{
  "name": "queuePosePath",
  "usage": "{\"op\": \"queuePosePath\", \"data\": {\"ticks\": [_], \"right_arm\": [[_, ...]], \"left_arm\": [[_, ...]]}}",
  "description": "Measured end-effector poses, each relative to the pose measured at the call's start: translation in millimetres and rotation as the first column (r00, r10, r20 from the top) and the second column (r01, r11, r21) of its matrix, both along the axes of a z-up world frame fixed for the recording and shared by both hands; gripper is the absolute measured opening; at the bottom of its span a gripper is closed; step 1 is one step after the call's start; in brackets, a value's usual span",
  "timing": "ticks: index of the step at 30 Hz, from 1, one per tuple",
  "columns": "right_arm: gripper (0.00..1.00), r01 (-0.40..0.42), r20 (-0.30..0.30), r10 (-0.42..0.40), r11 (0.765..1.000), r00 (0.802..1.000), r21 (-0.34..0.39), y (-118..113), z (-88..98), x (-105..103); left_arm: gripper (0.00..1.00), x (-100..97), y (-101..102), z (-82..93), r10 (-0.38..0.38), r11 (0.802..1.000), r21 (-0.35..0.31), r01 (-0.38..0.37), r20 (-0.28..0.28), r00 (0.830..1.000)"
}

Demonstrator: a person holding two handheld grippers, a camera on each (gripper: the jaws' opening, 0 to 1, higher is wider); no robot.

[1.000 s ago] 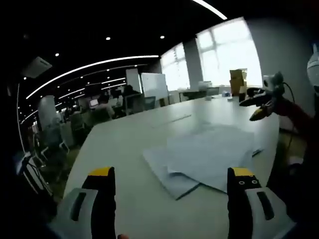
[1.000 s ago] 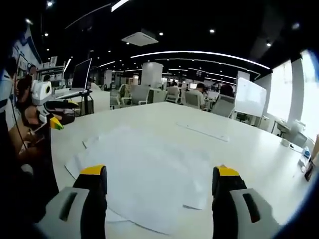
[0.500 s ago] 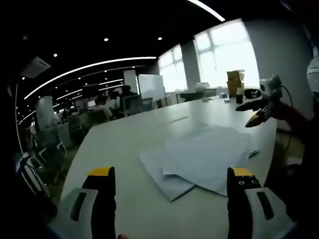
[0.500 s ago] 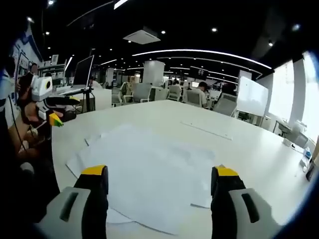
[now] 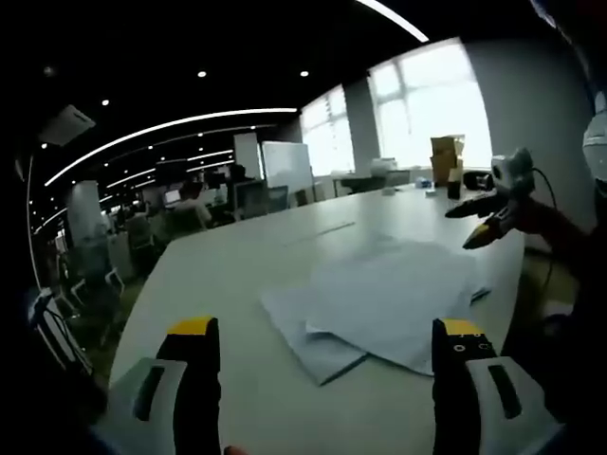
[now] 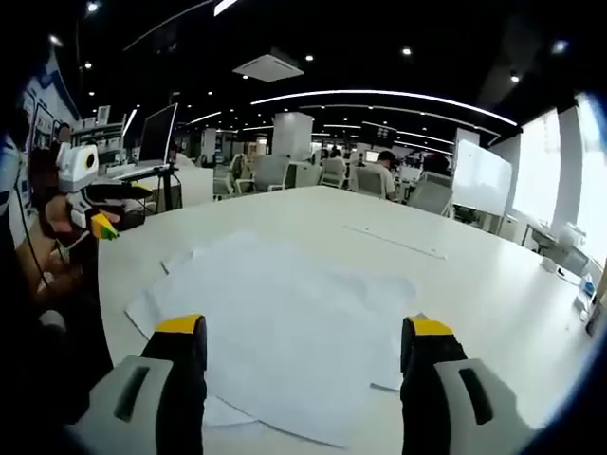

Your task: Organize the stack of printing papers by aligning and flattening the scattered papers on the table

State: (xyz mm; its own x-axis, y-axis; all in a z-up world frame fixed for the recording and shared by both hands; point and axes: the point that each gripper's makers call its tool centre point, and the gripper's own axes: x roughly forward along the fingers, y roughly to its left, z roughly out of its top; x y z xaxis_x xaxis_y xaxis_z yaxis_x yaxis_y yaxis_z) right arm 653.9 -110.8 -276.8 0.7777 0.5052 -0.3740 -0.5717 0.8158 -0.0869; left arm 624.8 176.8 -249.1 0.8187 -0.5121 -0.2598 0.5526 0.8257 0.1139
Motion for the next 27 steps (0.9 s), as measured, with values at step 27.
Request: {"op": "queuePosePath", "data": {"ticks": [27], "right_arm": [[0.77, 0.010, -0.083, -0.011, 1.000, 0.996, -0.017, -4.2, -38.5, -4.2]], "left_arm": [[0.94, -0.9, -3.7, -5.4, -0.009, 1.000, 0.006, 0.009, -0.013, 1.000]]}}
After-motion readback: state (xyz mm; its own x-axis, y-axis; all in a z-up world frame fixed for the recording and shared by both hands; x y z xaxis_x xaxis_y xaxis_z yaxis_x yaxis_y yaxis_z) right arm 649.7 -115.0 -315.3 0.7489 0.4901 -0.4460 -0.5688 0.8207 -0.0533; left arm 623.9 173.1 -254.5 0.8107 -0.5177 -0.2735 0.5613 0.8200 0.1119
